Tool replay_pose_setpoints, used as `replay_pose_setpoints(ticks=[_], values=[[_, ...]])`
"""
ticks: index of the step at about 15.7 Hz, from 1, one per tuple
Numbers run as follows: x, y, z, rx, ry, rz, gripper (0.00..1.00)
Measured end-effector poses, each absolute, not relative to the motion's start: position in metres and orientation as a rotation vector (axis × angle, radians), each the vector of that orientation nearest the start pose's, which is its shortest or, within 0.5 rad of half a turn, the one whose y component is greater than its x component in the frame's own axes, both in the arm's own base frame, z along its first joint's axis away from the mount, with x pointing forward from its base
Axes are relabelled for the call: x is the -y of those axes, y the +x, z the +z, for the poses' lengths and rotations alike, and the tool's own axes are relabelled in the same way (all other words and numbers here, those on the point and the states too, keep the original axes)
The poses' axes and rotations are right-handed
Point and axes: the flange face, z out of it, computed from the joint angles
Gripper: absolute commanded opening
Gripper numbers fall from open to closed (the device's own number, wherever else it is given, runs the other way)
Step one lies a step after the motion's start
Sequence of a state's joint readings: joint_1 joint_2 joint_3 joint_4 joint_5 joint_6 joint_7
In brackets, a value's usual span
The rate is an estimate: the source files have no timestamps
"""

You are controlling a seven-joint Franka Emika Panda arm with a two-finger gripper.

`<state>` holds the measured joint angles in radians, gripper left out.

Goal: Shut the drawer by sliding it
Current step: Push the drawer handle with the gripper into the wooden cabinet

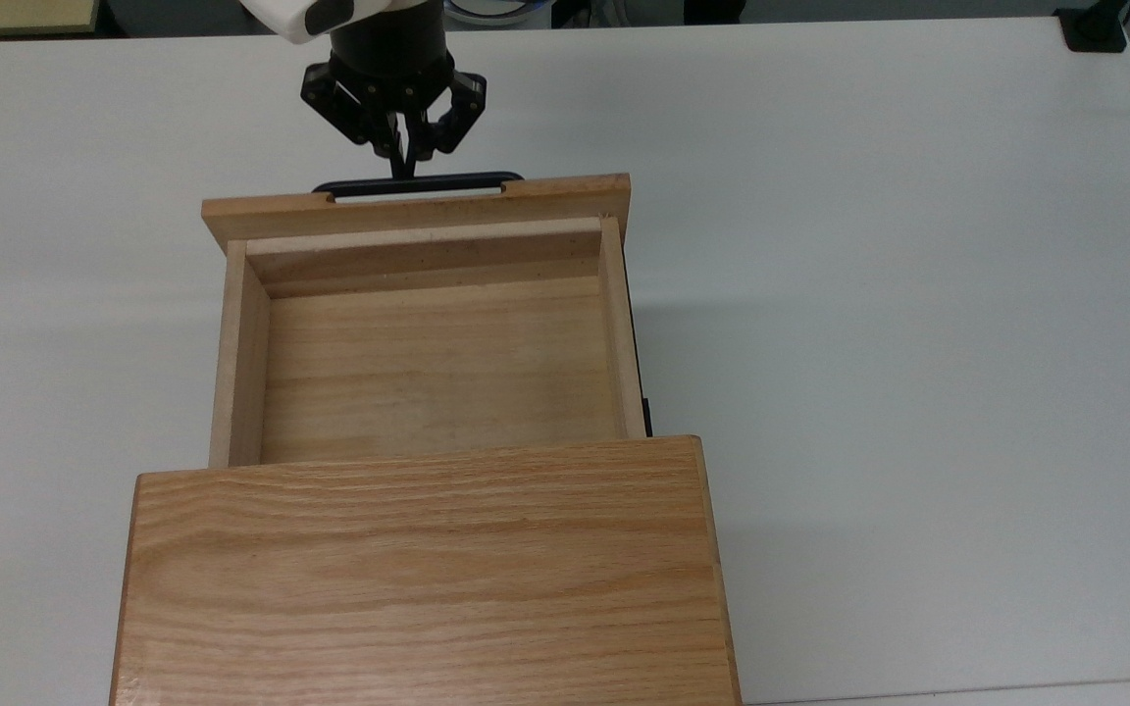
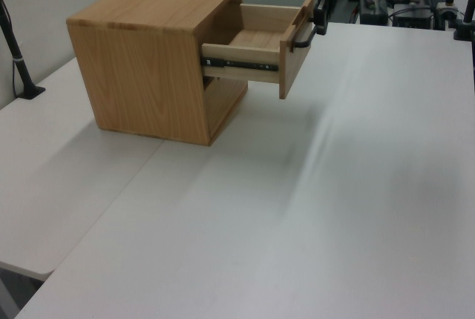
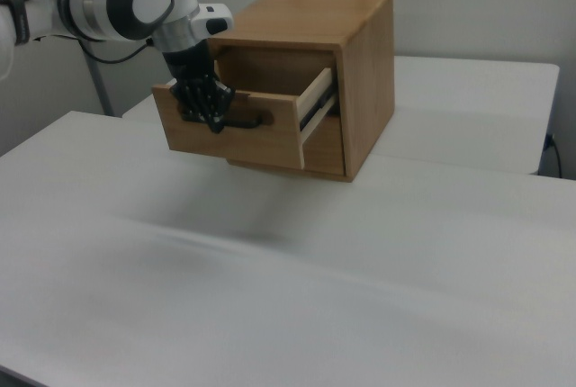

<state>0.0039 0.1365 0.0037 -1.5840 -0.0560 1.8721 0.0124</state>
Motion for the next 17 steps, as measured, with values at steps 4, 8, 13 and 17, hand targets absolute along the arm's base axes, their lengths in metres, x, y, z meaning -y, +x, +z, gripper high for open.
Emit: replay_pose_setpoints(ticks=[4,8,13,17], values=[[0.000,0.633,0.560,0.011,-3.168,-0.325,0.05],[0.000,0.646,0.556,-0.010,-3.125,-0.427,0.05],[0.002,0.672,0.550,-0.102,-3.071,-0.619,0.05],[-0.007,0.700,0.540,-0.162,-3.027,-0.723,0.05]])
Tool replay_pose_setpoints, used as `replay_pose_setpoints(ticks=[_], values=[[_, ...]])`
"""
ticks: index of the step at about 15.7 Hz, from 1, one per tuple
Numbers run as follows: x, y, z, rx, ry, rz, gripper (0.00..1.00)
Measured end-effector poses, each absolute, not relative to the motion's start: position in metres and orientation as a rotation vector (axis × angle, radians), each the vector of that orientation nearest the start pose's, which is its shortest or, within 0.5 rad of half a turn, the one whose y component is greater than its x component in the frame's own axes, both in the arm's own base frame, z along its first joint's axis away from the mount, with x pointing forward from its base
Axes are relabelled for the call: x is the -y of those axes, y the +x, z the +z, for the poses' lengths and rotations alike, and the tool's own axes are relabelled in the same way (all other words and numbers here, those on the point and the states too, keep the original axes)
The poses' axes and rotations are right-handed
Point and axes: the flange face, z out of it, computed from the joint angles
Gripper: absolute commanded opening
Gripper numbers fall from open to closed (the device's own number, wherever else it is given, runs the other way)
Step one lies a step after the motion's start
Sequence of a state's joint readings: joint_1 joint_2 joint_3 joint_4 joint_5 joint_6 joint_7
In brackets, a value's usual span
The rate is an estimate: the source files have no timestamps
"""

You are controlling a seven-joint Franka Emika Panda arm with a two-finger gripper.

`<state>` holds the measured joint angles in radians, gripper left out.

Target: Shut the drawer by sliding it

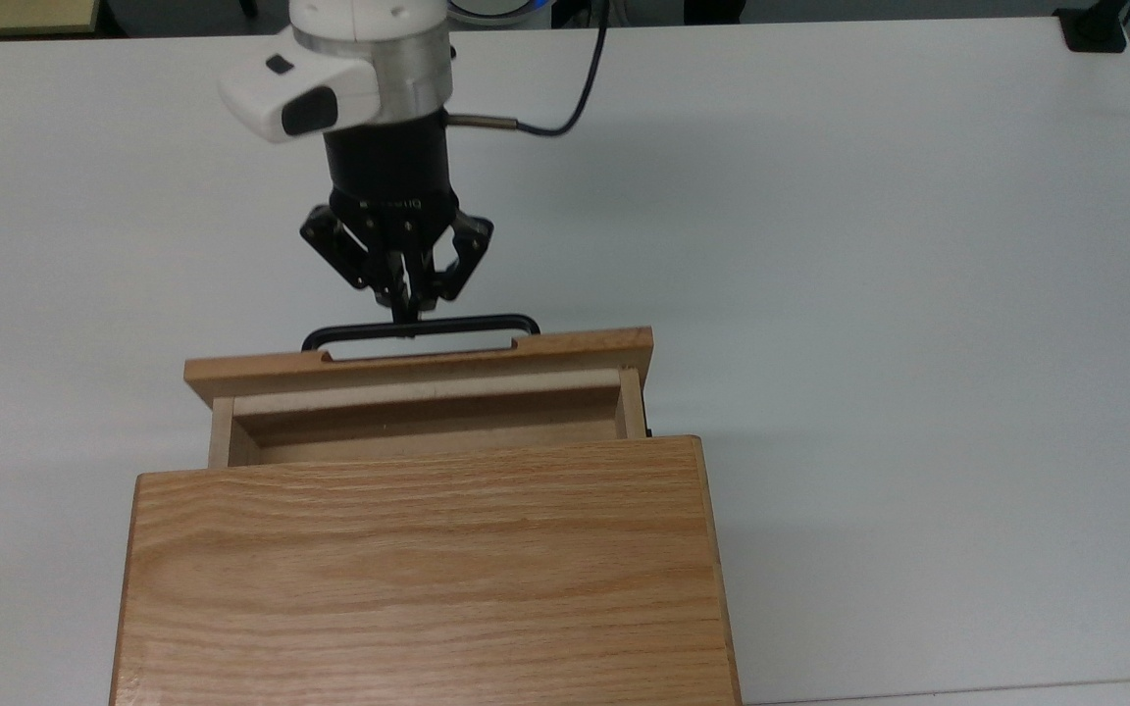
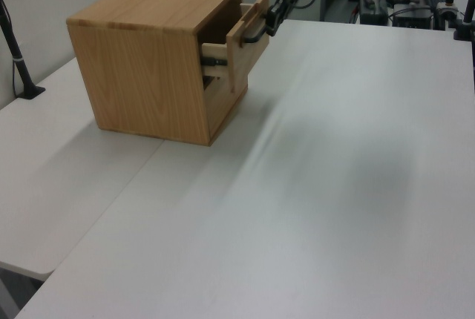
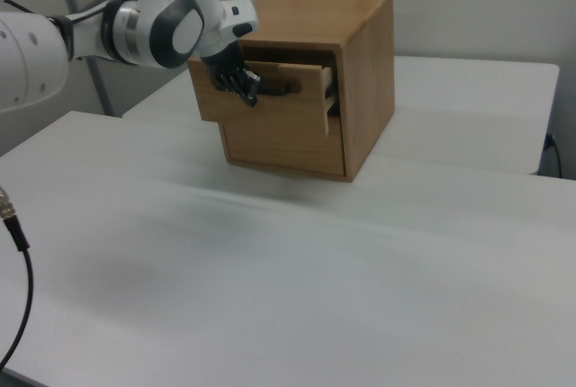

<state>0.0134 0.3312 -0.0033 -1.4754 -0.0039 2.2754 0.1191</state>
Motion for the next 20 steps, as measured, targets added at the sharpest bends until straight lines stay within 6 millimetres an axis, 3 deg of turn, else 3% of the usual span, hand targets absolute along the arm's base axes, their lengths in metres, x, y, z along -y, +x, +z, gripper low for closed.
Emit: replay_pose_setpoints(ticks=[4,8,20], values=[[-0.013,0.722,0.529,-0.198,-2.986,-0.813,0.05],[-0.018,0.737,0.532,-0.218,-2.965,-0.850,0.06],[-0.026,0.762,0.512,-0.169,-2.961,-0.970,0.07]])
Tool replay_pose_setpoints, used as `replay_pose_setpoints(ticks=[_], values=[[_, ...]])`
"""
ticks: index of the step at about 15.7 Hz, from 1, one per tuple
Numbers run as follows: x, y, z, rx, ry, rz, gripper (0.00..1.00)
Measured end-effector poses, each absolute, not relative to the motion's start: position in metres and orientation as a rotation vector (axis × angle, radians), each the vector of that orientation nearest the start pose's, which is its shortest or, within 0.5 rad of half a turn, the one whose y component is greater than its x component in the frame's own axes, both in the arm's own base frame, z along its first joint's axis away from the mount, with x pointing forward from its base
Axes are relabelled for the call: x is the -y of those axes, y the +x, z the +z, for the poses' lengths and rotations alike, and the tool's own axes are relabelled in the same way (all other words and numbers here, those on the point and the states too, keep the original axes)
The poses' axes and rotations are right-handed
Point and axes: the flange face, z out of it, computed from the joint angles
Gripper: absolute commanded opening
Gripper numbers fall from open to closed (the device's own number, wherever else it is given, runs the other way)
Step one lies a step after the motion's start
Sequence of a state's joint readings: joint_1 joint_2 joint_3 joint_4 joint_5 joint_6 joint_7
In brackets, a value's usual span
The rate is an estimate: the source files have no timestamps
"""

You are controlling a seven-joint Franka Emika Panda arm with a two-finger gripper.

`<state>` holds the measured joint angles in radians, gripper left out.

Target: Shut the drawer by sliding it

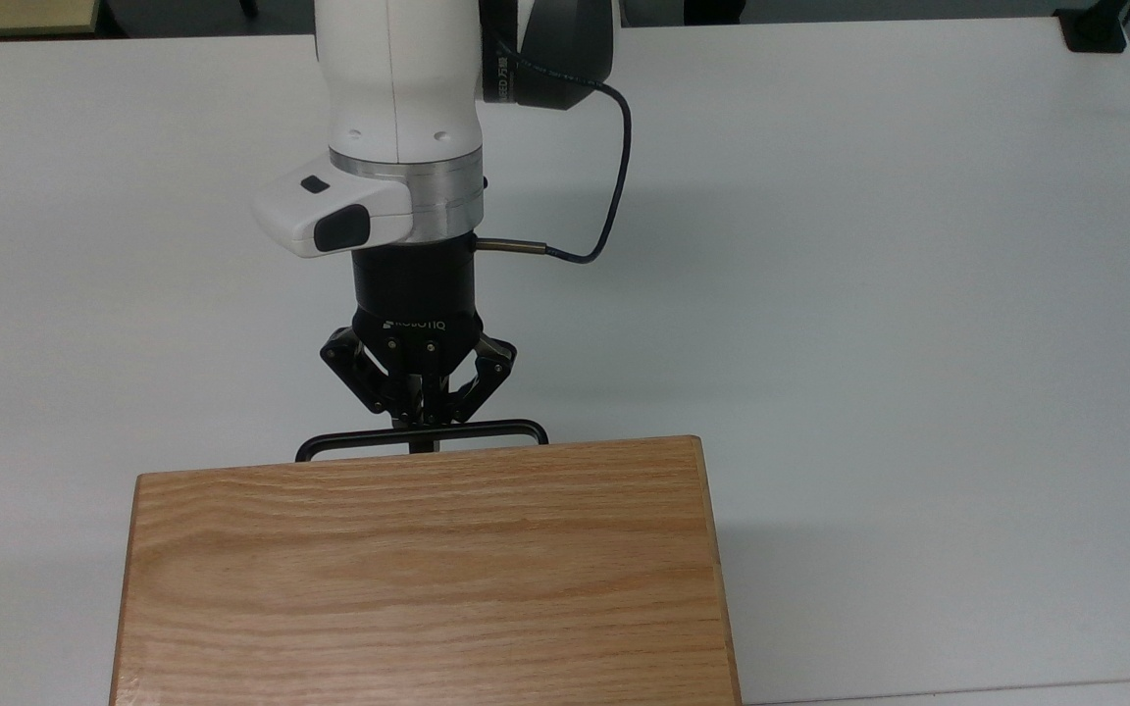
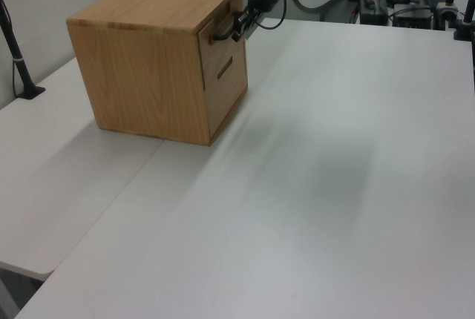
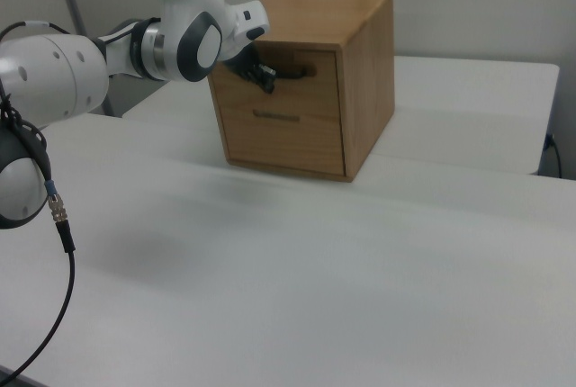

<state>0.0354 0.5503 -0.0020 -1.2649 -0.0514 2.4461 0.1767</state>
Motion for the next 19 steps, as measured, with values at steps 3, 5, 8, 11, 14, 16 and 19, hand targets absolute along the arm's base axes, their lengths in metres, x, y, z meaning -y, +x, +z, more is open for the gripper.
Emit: replay_pose_setpoints(ticks=[3,5,8,11,14,16,19], values=[[-0.027,0.759,0.512,-0.159,-2.976,-0.960,0.17],[-0.028,0.746,0.510,-0.160,-3.019,-0.845,0.41],[-0.031,0.709,0.518,-0.160,-3.094,-0.599,0.81],[-0.041,0.664,0.536,-0.141,-3.140,-0.402,1.00],[-0.045,0.624,0.561,-0.135,-3.167,-0.264,1.00],[-0.041,0.595,0.582,-0.146,-3.184,-0.153,1.00],[-0.036,0.568,0.598,-0.163,-3.199,-0.020,1.00]])
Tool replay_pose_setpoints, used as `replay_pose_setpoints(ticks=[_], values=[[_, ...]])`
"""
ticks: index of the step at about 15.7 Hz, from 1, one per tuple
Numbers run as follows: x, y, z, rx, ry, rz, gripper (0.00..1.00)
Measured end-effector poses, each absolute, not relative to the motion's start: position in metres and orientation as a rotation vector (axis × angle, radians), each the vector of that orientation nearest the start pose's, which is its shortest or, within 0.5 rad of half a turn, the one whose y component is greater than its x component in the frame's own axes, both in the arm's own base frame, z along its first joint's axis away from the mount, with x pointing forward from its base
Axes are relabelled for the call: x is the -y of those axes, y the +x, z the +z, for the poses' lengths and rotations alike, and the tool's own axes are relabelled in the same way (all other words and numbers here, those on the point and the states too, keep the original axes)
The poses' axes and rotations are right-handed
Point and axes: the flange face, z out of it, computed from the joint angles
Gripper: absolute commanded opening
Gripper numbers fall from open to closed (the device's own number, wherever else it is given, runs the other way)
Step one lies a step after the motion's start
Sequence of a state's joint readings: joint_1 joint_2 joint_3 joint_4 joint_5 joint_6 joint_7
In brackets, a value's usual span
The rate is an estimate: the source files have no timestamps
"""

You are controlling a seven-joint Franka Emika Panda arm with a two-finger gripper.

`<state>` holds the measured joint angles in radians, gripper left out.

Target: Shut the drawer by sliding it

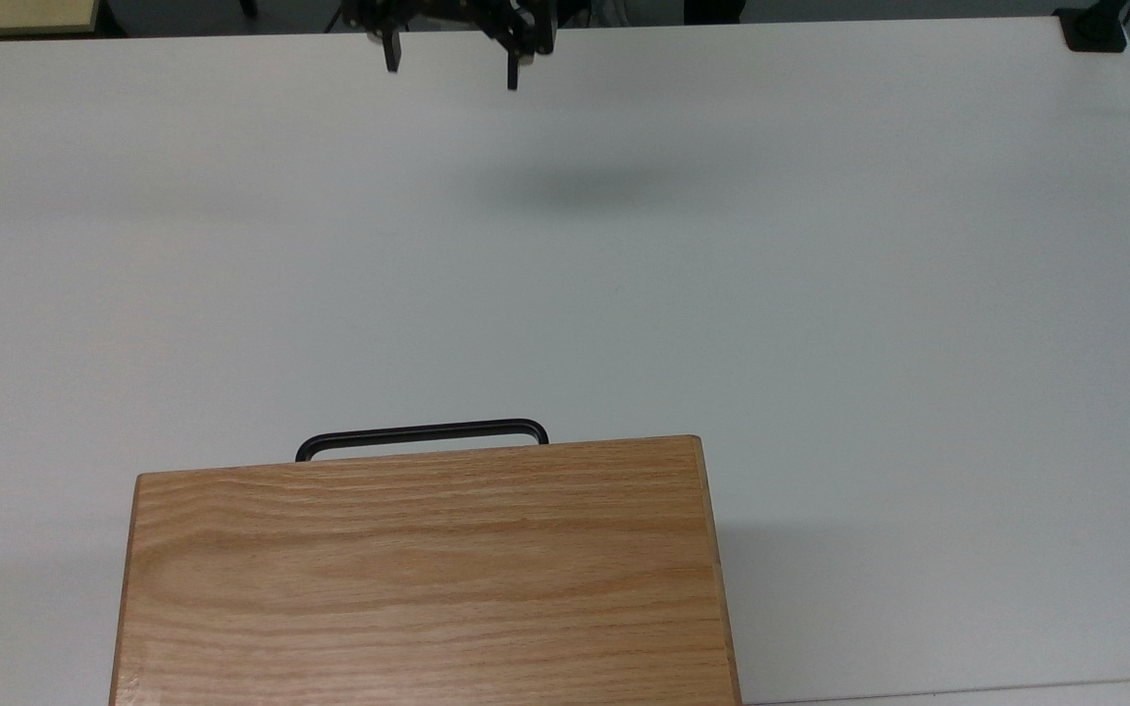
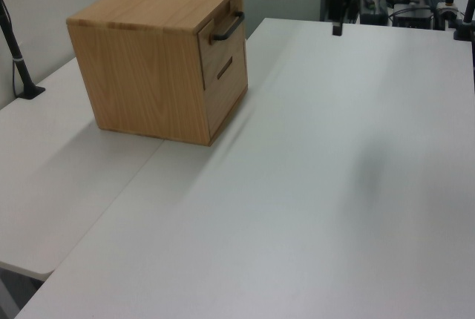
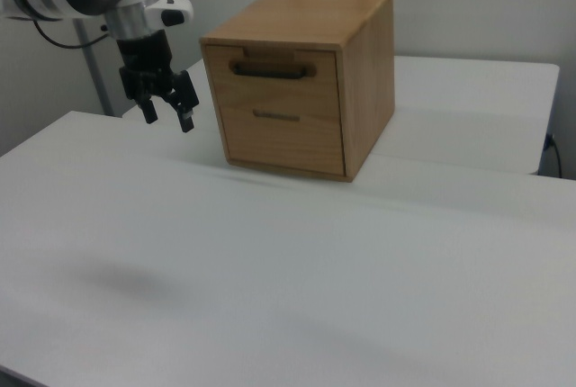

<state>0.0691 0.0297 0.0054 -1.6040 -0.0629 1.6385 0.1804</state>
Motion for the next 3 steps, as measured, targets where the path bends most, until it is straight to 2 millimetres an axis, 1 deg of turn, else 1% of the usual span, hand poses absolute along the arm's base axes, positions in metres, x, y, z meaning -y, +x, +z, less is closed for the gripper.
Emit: replay_pose_setpoints(ticks=[3], values=[[-0.0273,0.5635,0.6030,-0.189,-3.198,-0.015,1.00]])
